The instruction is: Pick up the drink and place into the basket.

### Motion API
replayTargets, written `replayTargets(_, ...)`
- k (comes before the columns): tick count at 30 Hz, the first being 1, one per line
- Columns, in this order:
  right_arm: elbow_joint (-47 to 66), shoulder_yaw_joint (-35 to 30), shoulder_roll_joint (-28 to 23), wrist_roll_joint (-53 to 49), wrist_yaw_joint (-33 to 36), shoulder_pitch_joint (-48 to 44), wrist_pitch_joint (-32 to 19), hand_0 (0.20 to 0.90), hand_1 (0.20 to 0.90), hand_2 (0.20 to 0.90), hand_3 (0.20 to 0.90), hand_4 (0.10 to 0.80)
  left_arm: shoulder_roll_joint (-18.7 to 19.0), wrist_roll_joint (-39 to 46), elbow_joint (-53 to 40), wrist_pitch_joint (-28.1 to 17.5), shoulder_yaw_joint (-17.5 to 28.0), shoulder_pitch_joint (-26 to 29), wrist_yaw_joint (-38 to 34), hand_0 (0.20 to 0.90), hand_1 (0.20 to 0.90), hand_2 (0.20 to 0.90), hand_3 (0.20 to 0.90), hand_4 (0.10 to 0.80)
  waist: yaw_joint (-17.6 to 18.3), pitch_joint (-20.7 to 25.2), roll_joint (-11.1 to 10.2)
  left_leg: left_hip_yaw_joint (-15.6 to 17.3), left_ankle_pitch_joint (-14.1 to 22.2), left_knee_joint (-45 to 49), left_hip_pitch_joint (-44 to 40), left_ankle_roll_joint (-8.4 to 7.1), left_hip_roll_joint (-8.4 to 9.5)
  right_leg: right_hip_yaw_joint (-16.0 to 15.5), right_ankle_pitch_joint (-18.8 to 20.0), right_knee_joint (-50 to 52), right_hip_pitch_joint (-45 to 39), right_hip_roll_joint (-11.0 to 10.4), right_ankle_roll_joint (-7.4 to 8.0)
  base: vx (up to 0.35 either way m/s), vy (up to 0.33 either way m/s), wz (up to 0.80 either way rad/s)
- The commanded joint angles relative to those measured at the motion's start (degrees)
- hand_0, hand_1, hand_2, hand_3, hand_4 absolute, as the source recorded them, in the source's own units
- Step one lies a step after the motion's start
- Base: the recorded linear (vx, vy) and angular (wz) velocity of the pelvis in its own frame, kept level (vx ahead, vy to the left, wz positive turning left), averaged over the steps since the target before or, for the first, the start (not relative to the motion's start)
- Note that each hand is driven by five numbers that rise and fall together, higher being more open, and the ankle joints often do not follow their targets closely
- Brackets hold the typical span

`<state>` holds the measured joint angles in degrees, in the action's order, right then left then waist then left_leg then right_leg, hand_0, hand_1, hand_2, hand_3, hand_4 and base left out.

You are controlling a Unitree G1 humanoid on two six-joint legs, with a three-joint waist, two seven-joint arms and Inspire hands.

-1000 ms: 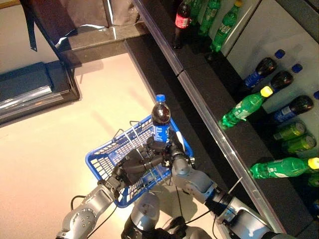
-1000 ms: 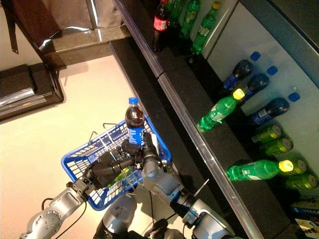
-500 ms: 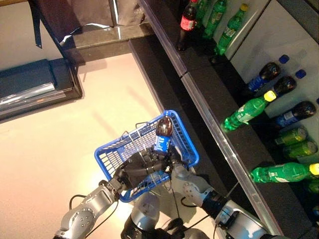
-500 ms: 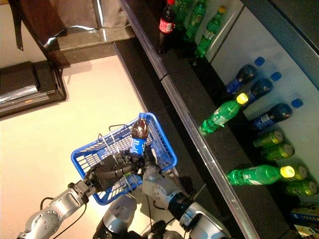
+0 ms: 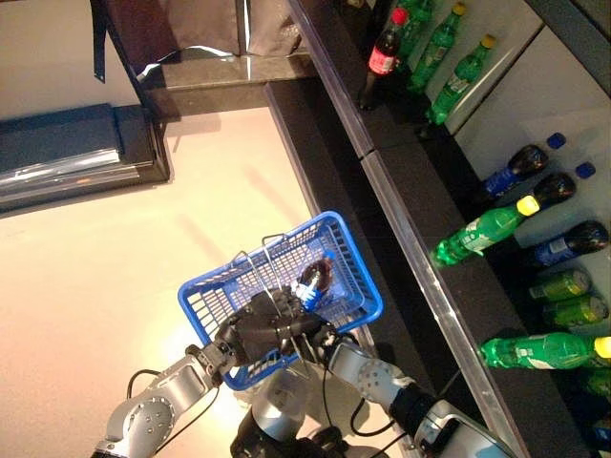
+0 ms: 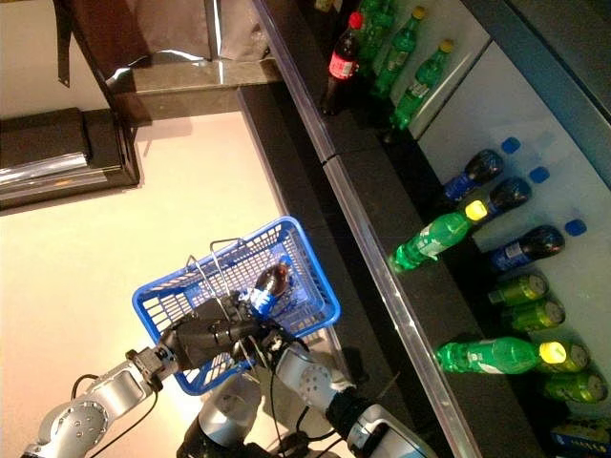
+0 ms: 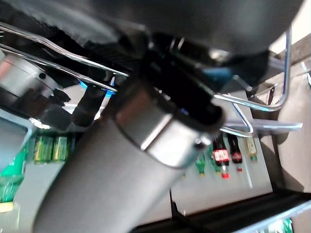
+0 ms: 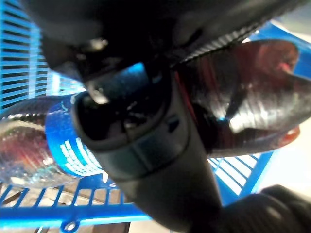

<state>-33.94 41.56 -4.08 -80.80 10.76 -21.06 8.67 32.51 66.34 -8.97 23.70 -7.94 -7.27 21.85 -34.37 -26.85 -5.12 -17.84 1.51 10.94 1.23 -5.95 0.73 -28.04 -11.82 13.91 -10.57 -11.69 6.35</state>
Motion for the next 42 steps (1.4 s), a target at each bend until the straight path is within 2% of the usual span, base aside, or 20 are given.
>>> replayTargets(1, 4.7, 3.4, 10.8, -3.8, -10.9, 2.3, 2.2, 0.300, 0.300, 0.300, 0.200, 0.100, -6.2, 8.1, -24.3, -2.6, -3.0, -0.5, 20.9, 0.300, 0.300, 0.300, 0.200, 0.100, 1.4, 12.7, 0.7, 4.0, -1.8, 5.1, 4.8, 1.24, -0.75, 0.3, 9.0, -5.8, -2.6, 2.2, -1.09, 0.065, 0.011, 0.13)
replayTargets(3, 4.2, 2.5, 10.5, -3.6, -11.7, 2.7, 3.3, 0.300, 0.300, 0.300, 0.200, 0.100, -5.5, 7.9, -24.5, -0.5, -2.7, -1.4, 23.5, 0.300, 0.300, 0.300, 0.200, 0.100, 1.3, 12.9, 0.9, 4.0, -1.9, 5.1, 4.6, 1.29, -0.79, 0.1, 9.0, -5.8, -2.8, 2.1, -0.98, 0.074, 0.022, 0.19)
replayTargets(6, 2.5, 1.2, 9.7, -3.4, -12.4, 3.6, 4.9, 0.300, 0.300, 0.300, 0.200, 0.100, -4.8, 10.1, -25.0, 5.7, -2.9, -2.4, 27.4, 0.300, 0.300, 0.300, 0.200, 0.100, 1.3, 13.5, 1.2, 4.3, -1.9, 4.9, 4.0, 1.32, -1.03, -0.1, 9.2, -5.8, -3.3, 2.0, -0.70, 0.101, 0.036, 0.19)
replayTargets(10, 0.5, -0.3, 9.0, -4.8, -12.6, 3.6, 5.5, 0.300, 0.300, 0.300, 0.200, 0.100, -3.5, 12.5, -25.8, 10.5, -4.5, -2.9, 31.7, 0.300, 0.300, 0.300, 0.200, 0.100, 1.5, 14.4, 1.0, 4.6, -1.6, 4.7, 2.8, 1.45, -1.38, -0.3, 9.3, -6.1, -4.4, 2.0, -0.34, 0.120, 0.020, 0.14)
replayTargets(15, -2.3, -1.9, 8.5, -6.6, -13.3, 3.6, 5.8, 0.300, 0.300, 0.300, 0.200, 0.100, -0.5, 5.9, -26.1, 10.5, -6.6, -3.0, 40.7, 0.300, 0.300, 0.300, 0.200, 0.100, 2.2, 16.2, 0.6, 5.2, -1.1, 4.2, 0.9, 1.78, -1.85, 0.0, 9.6, -6.3, -5.8, 2.2, 0.19, 0.129, 0.012, 0.10)
replayTargets(17, -2.6, -2.2, 8.1, -6.9, -13.1, 4.3, 5.9, 0.300, 0.300, 0.300, 0.200, 0.100, 0.3, 5.3, -26.1, 10.4, -6.6, -3.0, 41.8, 0.300, 0.300, 0.300, 0.200, 0.100, 2.4, 16.8, 0.5, 5.4, -1.0, 3.9, 0.2, 1.87, -1.95, 0.1, 9.6, -6.4, -6.1, 2.3, 0.35, 0.091, 0.021, 0.04)
replayTargets(22, -5.0, -4.2, 7.2, -7.0, -13.2, 7.4, 5.5, 0.300, 0.300, 0.300, 0.200, 0.100, 1.2, 7.7, -26.5, 12.2, -5.3, -4.0, 40.7, 0.300, 0.300, 0.300, 0.200, 0.100, 3.1, 19.0, 0.1, 5.9, -0.8, 3.5, -1.4, 1.99, -2.38, 0.0, 9.7, -6.6, -7.3, 2.3, 0.95, 0.121, 0.026, -0.01)
replayTargets(27, -8.8, -7.0, 7.5, -8.2, -11.1, 9.2, 3.1, 0.300, 0.300, 0.300, 0.200, 0.100, 0.2, 9.0, -26.3, 14.9, -4.8, -6.0, 39.2, 0.300, 0.300, 0.300, 0.200, 0.100, 3.2, 20.7, 0.1, 6.1, 0.2, 3.4, -3.3, 2.21, -2.84, 0.0, 9.4, -6.6, -8.6, 2.5, 1.24, 0.100, 0.024, -0.01)
replayTargets(35, -16.4, -11.1, 9.0, -9.9, -10.4, 9.1, 1.1, 0.300, 0.300, 0.300, 0.200, 0.100, -1.3, 8.5, -25.1, 16.1, -5.5, -7.2, 38.4, 0.300, 0.300, 0.300, 0.200, 0.100, 3.2, 22.4, 0.2, 6.1, 0.8, 2.6, -5.8, 2.62, -3.19, 0.2, 9.4, -6.6, -9.7, 2.7, 1.50, 0.081, 0.032, 0.05)
replayTargets(36, -16.8, -11.7, 9.4, -10.5, -9.4, 9.3, -0.3, 0.465, 0.465, 0.465, 0.392, 0.292, -1.6, 8.6, -24.9, 16.4, -5.5, -7.5, 38.1, 0.300, 0.300, 0.300, 0.200, 0.100, 3.2, 22.8, 0.2, 6.1, 0.9, 2.4, -6.2, 2.66, -3.22, 0.2, 9.4, -6.6, -9.9, 2.8, 1.63, 0.076, 0.029, 0.15)
replayTargets(37, -17.2, -12.3, 9.8, -10.6, -8.7, 9.5, -1.3, 0.792, 0.792, 0.792, 0.774, 0.674, -1.8, 8.7, -24.8, 16.4, -5.5, -7.7, 37.8, 0.300, 0.300, 0.300, 0.200, 0.100, 3.3, 22.9, 0.2, 6.1, 1.0, 2.4, -6.4, 2.72, -3.24, 0.2, 9.5, -6.6, -10.0, 2.7, 1.72, 0.059, 0.022, 0.09)
replayTargets(38, -17.3, -12.4, 9.9, -10.7, -8.4, 9.5, -1.8, 0.900, 0.900, 0.900, 0.900, 0.800, -1.9, 8.7, -24.7, 16.4, -5.6, -7.8, 37.7, 0.300, 0.300, 0.300, 0.200, 0.100, 3.3, 23.0, 0.2, 6.1, 1.0, 2.3, -6.5, 2.75, -3.25, 0.2, 9.5, -6.6, -10.0, 2.7, 1.75, 0.045, 0.015, 0.02)
replayTargets(42, -17.6, -13.6, 10.5, -10.7, -8.5, 9.8, -4.8, 0.900, 0.900, 0.900, 0.900, 0.800, -2.4, 9.1, -24.5, 16.6, -5.6, -8.4, 37.3, 0.300, 0.300, 0.300, 0.200, 0.100, 3.5, 23.4, 0.2, 6.1, 1.1, 2.0, -7.3, 2.85, -3.58, 0.3, 9.6, -6.4, -10.1, 2.8, 1.98, 0.029, 0.008, 0.00)
